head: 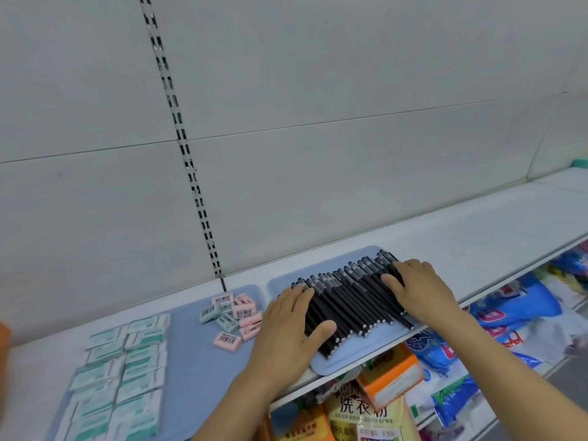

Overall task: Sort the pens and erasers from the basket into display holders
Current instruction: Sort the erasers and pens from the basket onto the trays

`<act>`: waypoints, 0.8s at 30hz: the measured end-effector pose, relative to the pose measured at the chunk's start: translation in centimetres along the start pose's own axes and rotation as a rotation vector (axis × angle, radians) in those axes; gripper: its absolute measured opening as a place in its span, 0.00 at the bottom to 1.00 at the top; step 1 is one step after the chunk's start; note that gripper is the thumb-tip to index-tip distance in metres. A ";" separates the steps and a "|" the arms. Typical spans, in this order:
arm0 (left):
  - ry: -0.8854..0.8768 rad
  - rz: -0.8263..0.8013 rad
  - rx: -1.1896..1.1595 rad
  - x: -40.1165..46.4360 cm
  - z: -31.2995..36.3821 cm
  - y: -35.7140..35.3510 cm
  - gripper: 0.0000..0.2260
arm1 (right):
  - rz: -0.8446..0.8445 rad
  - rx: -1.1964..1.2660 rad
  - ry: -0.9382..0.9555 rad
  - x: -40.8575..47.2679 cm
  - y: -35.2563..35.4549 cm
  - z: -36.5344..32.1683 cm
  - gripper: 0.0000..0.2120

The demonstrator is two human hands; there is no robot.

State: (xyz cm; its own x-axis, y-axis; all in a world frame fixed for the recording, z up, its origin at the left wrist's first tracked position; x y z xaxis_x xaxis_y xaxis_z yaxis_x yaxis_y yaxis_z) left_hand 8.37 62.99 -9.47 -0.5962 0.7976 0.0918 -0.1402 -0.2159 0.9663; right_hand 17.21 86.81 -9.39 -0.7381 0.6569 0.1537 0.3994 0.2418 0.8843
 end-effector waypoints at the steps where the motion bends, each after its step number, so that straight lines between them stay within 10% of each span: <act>1: 0.004 0.007 -0.024 -0.5 -0.4 0.4 0.31 | 0.034 0.021 0.012 -0.4 0.2 -0.5 0.21; 11: 0.010 0.481 -0.117 -10.5 -7.6 11.0 0.15 | 0.358 0.461 0.572 -10.4 1.4 -20.8 0.13; 24: 0.276 0.694 -0.039 -32.8 -28.7 24.1 0.11 | -0.058 0.762 0.982 -20.7 -7.1 -51.9 0.08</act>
State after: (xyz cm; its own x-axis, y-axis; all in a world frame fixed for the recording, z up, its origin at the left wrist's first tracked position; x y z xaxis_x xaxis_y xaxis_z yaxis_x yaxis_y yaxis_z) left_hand 1.86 15.45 3.93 -0.7338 0.3020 0.6086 0.3155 -0.6418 0.6989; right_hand 1.42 34.42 3.97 -0.7286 -0.1009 0.6775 0.3237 0.8210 0.4703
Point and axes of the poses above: each hand's wrist, its own x-axis towards the middle knuckle, its own y-axis out of the back of the hand, z = x × y, the point moved 9 cm from there along x, towards the middle knuckle, and after that the axes turned 14 degrees about x, right-handed, at the moved point
